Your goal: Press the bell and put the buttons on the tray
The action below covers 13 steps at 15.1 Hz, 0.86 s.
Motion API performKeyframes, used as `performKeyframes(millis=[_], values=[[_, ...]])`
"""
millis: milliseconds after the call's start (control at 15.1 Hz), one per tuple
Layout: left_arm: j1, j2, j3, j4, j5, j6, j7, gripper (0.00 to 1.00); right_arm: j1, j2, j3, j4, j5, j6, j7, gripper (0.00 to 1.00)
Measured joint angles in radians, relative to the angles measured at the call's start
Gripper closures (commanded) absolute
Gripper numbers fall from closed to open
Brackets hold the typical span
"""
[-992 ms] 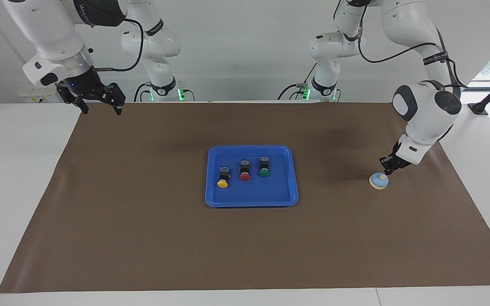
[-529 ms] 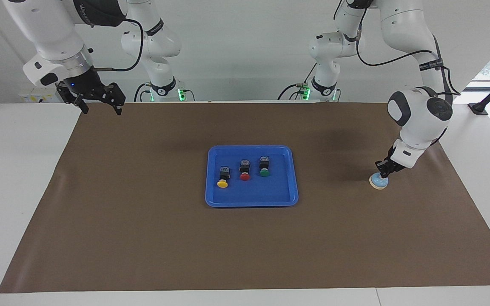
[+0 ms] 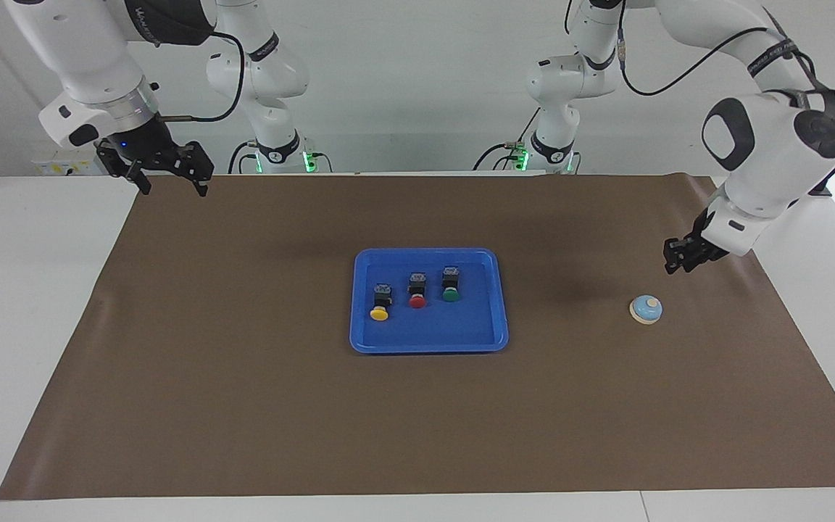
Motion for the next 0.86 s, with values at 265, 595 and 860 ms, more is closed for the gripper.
performKeyframes(millis=[265, 595, 860], values=[[-0.005, -0.068, 0.001, 0.076, 0.000, -0.201, 0.000, 0.00, 0.000, 0.000, 0.000, 0.000, 0.000, 0.000, 0.000, 0.00], [-0.006, -0.087, 0.005, 0.092, 0.000, -0.230, 0.000, 0.00, 0.002, 0.000, 0.001, 0.000, 0.000, -0.011, 0.000, 0.00], [-0.006, -0.086, 0.004, 0.092, 0.000, -0.226, 0.000, 0.00, 0.004, 0.000, 0.004, 0.000, 0.000, -0.027, 0.000, 0.00]])
